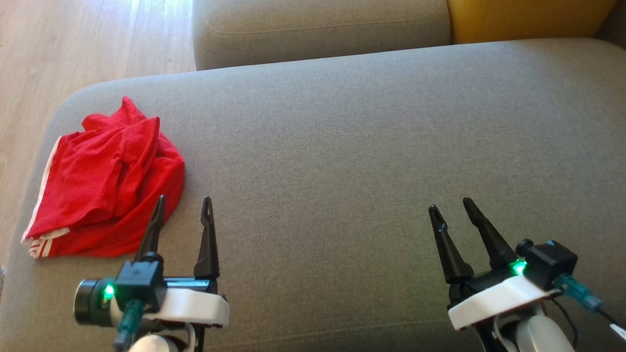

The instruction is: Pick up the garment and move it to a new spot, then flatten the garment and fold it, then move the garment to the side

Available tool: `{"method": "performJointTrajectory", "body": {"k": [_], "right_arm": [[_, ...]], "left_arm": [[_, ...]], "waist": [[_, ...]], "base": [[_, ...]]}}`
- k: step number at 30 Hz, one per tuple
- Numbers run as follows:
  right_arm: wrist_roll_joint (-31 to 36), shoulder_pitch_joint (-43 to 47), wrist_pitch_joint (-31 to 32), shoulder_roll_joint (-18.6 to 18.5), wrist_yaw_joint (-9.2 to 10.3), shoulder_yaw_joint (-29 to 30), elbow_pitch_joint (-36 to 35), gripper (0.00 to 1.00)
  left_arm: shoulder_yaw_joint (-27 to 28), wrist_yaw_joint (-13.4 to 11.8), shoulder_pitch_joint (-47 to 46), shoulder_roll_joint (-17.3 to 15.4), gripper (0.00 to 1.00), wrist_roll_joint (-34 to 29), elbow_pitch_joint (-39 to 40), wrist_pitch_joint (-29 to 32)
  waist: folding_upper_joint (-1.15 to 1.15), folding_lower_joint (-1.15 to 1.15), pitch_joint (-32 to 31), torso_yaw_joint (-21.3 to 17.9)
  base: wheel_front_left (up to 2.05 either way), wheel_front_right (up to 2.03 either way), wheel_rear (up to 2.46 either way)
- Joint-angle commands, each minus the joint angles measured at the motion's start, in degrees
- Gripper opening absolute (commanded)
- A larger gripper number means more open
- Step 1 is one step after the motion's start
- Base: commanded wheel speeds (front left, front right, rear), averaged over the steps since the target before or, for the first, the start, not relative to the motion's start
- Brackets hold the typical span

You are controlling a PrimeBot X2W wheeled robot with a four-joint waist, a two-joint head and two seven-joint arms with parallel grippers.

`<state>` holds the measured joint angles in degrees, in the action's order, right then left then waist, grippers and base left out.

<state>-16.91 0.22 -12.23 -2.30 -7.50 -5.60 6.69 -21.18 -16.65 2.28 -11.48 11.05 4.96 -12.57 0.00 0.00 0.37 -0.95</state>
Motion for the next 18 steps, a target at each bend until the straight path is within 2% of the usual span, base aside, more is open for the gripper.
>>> {"method": "performJointTrajectory", "body": {"k": [1,7,11,18], "right_arm": [[1.79,-3.08,-1.10,-0.55,0.01,-1.12,-2.43,1.00],[6.35,-3.05,-2.11,-0.57,0.01,-0.81,-2.53,1.00],[9.08,-3.14,-2.77,-0.58,0.01,-0.46,-2.08,1.00],[9.70,-3.42,-2.77,-0.58,0.01,0.46,-0.93,1.00]], "left_arm": [[1.58,-0.38,-1.71,-0.71,1.00,-1.88,2.53,-0.77],[1.54,0.36,-0.90,-0.02,1.00,-4.86,2.45,-1.77],[2.15,1.90,-0.33,0.71,1.00,-6.39,1.17,-2.42],[4.72,4.93,-0.10,2.59,1.00,-6.90,-0.15,-2.42]], "waist": [[0.00,0.00,0.00,0.04],[0.00,0.00,-0.02,0.20],[0.00,0.00,-0.04,0.32],[0.00,0.00,0.23,0.49]], "base": [[0.00,0.00,0.00],[0.00,0.00,0.00],[0.00,0.00,0.00],[0.00,0.00,0.00]]}}
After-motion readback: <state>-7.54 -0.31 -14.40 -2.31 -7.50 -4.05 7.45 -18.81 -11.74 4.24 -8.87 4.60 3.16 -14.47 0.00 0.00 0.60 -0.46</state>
